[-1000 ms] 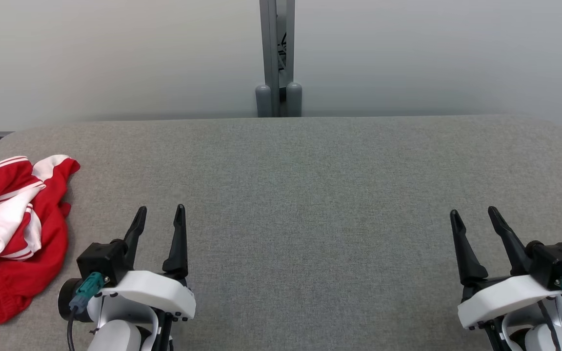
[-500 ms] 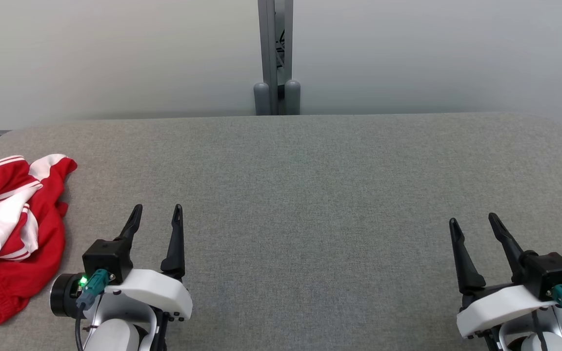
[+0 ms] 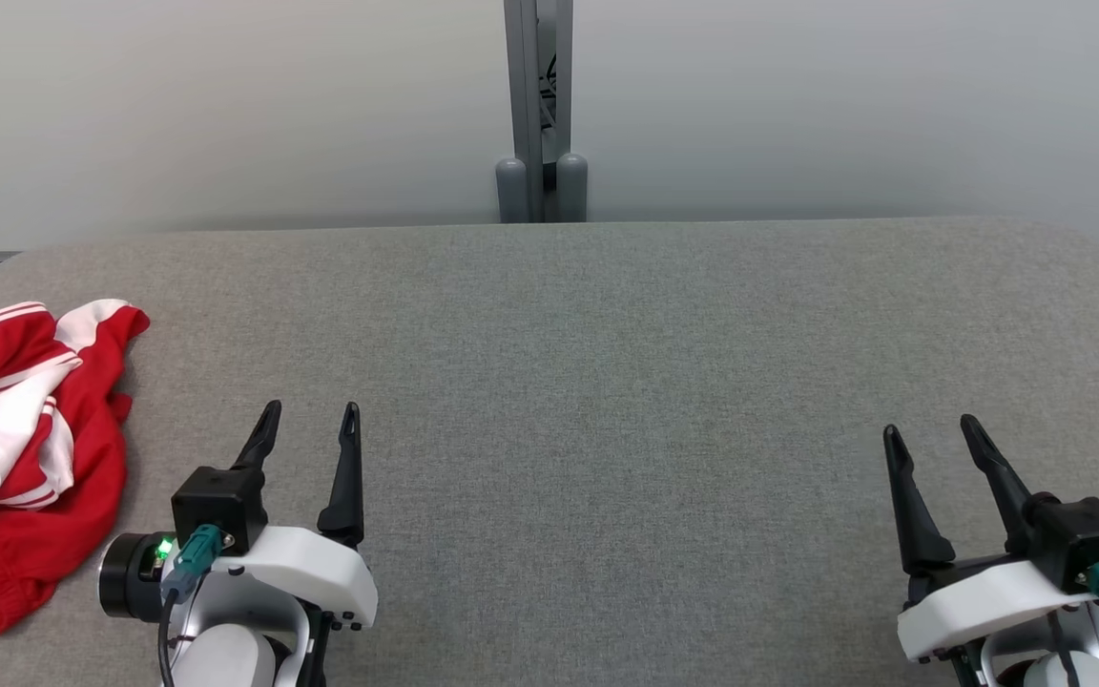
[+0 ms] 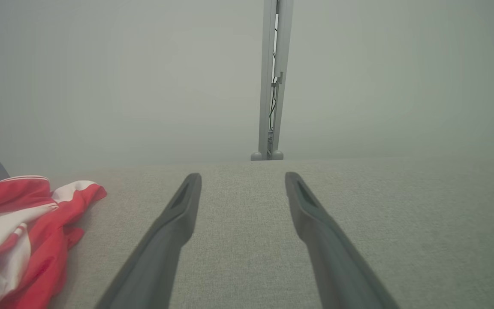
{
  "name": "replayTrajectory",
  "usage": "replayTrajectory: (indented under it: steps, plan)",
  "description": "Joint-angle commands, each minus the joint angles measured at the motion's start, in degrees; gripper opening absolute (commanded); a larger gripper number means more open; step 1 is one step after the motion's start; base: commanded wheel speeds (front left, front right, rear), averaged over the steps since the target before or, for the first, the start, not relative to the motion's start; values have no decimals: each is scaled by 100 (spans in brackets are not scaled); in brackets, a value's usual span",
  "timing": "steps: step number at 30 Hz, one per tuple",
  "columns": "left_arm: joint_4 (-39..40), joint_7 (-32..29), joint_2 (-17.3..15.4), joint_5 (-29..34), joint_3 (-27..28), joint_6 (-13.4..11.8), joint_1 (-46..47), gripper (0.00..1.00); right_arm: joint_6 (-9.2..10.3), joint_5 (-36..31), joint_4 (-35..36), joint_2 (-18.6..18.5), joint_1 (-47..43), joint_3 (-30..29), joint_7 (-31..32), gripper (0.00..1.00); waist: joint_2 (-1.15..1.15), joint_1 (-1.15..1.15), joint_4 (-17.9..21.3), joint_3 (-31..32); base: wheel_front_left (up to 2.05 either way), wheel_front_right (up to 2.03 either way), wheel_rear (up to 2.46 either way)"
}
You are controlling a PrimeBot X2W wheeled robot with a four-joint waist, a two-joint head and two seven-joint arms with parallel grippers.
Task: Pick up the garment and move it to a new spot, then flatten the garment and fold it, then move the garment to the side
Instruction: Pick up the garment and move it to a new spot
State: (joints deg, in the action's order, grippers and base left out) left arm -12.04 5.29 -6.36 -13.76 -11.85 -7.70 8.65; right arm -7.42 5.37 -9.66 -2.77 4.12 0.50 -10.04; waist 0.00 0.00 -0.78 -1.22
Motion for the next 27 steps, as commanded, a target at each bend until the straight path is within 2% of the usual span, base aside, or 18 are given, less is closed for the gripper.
replayTrajectory:
  steps: [1, 27]
  plan:
    - [-10, 5, -12, -32, 6, -20, 52, 100, -13, 53, 23, -26, -42, -45, -7, 100, 0, 0, -2, -8, 0, 0, 0]
    - [-69, 18, -39, -162, -113, -71, 97, 100, -13, 163, -66, -26, -19, -168, 36, 100, 0, 0, -33, 15, 0, 0, 0]
